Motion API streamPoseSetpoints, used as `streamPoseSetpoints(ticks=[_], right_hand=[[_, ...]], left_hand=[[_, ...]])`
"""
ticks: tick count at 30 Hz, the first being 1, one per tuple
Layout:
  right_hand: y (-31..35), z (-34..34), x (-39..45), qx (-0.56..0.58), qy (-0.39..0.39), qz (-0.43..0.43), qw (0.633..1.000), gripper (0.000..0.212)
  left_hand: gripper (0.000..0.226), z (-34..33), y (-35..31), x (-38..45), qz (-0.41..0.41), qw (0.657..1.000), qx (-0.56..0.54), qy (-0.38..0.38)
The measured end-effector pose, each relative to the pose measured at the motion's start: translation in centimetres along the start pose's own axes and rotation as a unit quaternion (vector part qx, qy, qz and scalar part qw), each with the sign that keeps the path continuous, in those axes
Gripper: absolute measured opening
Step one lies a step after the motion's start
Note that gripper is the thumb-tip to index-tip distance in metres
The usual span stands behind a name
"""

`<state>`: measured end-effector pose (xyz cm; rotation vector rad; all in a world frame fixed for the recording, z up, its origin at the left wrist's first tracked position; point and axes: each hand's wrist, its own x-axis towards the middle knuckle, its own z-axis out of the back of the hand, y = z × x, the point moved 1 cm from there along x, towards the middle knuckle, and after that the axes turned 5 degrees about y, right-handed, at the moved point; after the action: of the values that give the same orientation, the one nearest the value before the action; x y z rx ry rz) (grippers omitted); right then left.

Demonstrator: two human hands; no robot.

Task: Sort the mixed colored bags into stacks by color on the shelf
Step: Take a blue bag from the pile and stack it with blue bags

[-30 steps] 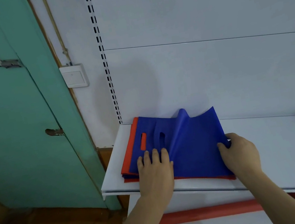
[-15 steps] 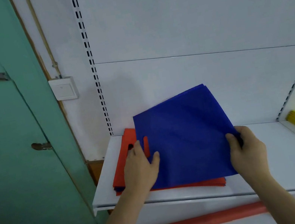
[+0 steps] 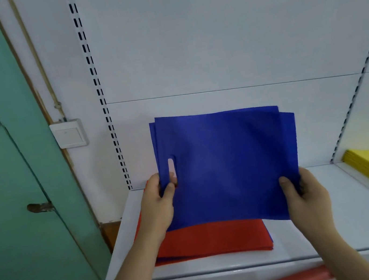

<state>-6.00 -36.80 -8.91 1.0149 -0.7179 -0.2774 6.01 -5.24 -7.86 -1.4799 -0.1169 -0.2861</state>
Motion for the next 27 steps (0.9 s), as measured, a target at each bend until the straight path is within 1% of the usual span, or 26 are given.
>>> streamPoseSetpoints(ticks=[2,3,5,7,9,10,12,14,15,17,20,21,23,25,27], right_hand=[[-0.5,-1.0,-0.4,0.016,0.024,-0.022,0.999,0.018],[-0.8,-1.5,-0.8,0.024,0.037,-0.033,0.998,0.018],[-1.1,-2.5,-1.3,0.034,0.058,-0.058,0.996,0.011],[-1.1,-2.9,-1.4,0.033,0.062,-0.081,0.994,0.006],[-0.9,-2.5,-1.2,0.006,0.037,-0.076,0.996,0.010],[-0.7,-1.9,-1.3,-0.008,0.018,-0.067,0.998,0.014],[-0.2,-0.4,-1.7,-0.013,-0.030,-0.052,0.998,0.027],[0.0,1.6,-2.4,-0.019,-0.081,-0.044,0.996,0.044],[0.0,2.6,-2.7,-0.027,-0.101,-0.039,0.994,0.048],[0.0,4.7,-3.5,-0.046,-0.127,-0.034,0.990,0.044],[-0.8,7.9,-4.8,-0.112,-0.150,0.001,0.982,0.022],[-1.2,9.1,-5.3,-0.135,-0.158,0.021,0.978,0.018],[-2.1,11.4,-6.2,-0.171,-0.167,0.038,0.970,0.018],[-3.0,13.9,-7.1,-0.187,-0.175,0.032,0.966,0.021],[-3.7,16.5,-7.8,-0.186,-0.177,0.026,0.966,0.029]], left_hand=[[0.028,0.0,0.7,-0.9,0.007,1.000,0.000,0.003],[0.028,-0.1,1.1,-1.3,0.017,1.000,-0.015,0.002],[0.022,-0.5,1.5,-1.7,0.016,1.000,-0.017,0.003],[0.022,-1.0,1.4,-1.7,-0.009,1.000,0.020,0.010],[0.025,-1.4,1.2,-1.6,-0.034,0.997,0.074,0.007],[0.024,-1.6,1.2,-1.5,-0.043,0.995,0.090,-0.007],[0.023,-2.2,1.0,-1.3,-0.059,0.991,0.108,-0.045],[0.031,-3.5,0.6,-1.7,-0.075,0.990,0.105,-0.064],[0.036,-4.3,0.3,-2.0,-0.080,0.990,0.096,-0.061],[0.046,-6.2,0.0,-2.5,-0.085,0.992,0.078,-0.042],[0.055,-9.1,-0.2,-2.9,-0.103,0.993,0.054,-0.009],[0.057,-10.2,-0.4,-3.1,-0.109,0.993,0.054,-0.001],[0.060,-12.4,-1.1,-3.8,-0.120,0.991,0.055,0.012],[0.062,-14.7,-2.2,-4.8,-0.127,0.990,0.057,0.022],[0.060,-17.1,-3.2,-5.8,-0.145,0.986,0.068,0.036]])
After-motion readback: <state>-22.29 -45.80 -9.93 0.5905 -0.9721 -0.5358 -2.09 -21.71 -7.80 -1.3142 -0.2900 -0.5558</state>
